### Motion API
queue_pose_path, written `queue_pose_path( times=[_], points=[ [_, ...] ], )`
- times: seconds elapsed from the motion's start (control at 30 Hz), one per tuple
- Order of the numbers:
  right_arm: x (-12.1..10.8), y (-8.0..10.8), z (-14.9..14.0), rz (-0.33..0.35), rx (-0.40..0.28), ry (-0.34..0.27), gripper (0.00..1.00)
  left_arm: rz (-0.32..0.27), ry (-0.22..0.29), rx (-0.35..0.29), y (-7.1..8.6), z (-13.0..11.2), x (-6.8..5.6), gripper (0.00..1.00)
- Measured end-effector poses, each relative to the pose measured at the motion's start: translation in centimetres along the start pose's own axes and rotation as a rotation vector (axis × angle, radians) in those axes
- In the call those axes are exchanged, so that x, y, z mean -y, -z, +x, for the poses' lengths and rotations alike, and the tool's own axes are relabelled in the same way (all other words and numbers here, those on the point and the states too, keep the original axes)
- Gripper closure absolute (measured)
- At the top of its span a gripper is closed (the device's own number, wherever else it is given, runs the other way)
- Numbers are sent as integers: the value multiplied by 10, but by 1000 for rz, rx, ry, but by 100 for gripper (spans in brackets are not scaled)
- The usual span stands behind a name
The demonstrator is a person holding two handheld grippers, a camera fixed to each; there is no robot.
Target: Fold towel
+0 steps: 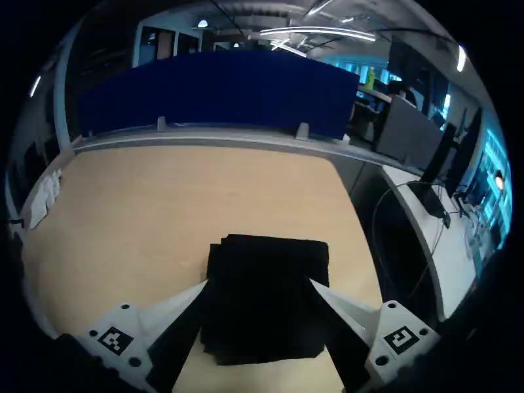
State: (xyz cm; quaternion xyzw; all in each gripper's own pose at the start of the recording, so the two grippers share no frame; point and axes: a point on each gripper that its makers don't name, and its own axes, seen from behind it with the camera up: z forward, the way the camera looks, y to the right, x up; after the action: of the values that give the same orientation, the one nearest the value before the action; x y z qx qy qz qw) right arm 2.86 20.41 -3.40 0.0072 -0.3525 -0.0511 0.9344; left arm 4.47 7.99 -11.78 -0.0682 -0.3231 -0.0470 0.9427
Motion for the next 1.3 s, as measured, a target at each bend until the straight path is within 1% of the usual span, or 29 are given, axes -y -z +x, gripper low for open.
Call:
queue_pose_path(
  times=[0.1,0.3,0.4,0.57,0.7,0.8,1.0,1.1,1.3],
  points=[
    [7,11,3,-13,-43,-31,0,-11,-2,-13,2,4,0,6],
    [15,33,21,-48,-174,-111,0,-33,-10,-31,5,12,0,6],
    [18,41,25,-70,-220,-140,0,-36,-18,-42,5,17,2,6],
    [26,52,30,-89,-283,-173,0,-40,-24,-76,6,27,5,6],
    [41,66,43,-84,-358,-196,0,-44,-18,-104,6,34,5,6],
    [56,78,55,-70,-410,-197,0,-46,-14,-133,6,41,5,6],
    [84,109,95,-61,-550,-169,0,-55,-13,-191,2,57,1,6],
    [103,122,111,-47,-601,-152,0,-56,-13,-213,0,66,1,6],
    [136,134,129,-29,-632,-107,0,-56,-20,-274,0,85,1,6]
  ],
)
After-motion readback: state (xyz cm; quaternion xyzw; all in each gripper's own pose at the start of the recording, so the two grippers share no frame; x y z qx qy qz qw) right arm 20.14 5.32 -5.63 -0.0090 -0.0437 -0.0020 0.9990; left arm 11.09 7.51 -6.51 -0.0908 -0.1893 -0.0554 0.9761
